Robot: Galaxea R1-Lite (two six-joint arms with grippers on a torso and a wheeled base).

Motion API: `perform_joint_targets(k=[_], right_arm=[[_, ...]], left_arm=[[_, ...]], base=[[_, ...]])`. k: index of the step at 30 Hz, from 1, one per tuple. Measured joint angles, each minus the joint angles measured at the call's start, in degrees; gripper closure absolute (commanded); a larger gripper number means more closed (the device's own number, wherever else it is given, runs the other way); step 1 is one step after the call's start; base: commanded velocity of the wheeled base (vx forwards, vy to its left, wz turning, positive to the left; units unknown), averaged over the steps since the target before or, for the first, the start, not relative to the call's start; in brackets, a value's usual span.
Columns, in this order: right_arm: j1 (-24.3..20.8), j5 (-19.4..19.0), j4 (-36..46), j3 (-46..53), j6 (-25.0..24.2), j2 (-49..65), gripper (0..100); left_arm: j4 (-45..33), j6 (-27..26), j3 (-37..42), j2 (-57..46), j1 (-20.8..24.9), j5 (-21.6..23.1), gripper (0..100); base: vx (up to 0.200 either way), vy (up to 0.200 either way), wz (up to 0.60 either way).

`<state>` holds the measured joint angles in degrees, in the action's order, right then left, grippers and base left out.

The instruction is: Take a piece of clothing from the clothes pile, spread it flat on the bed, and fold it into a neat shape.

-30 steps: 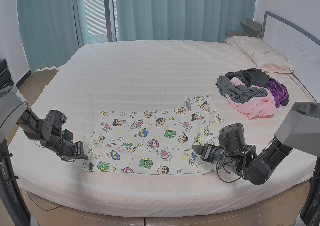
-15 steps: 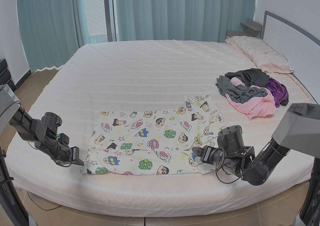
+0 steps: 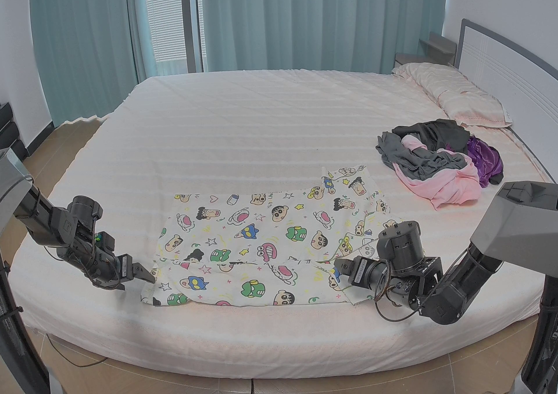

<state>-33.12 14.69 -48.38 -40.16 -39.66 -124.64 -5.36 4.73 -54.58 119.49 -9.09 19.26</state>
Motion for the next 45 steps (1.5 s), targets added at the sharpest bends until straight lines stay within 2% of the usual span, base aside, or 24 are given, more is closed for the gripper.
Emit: perform_joint_targets(k=[11,21,45], right_arm=[[0.0,0.0,0.0,0.0,-0.1,0.0,0],[-0.2,-0.1,0.0,0.0,-0.2,-0.1,0],[-0.1,-0.7,-0.4,0.3,-0.4,-0.8,0]], left_arm=[[-0.4,4.7,-0.2,-3.9,0.1,10.2,0],[0.0,5.2,0.2,-4.0,3.0,12.6,0],[2.4,5.2,-1.0,2.0,3.5,12.9,0]], base=[[0.0,0.0,0.0],[0.0,0.0,0.0],[0.0,0.0,0.0]])
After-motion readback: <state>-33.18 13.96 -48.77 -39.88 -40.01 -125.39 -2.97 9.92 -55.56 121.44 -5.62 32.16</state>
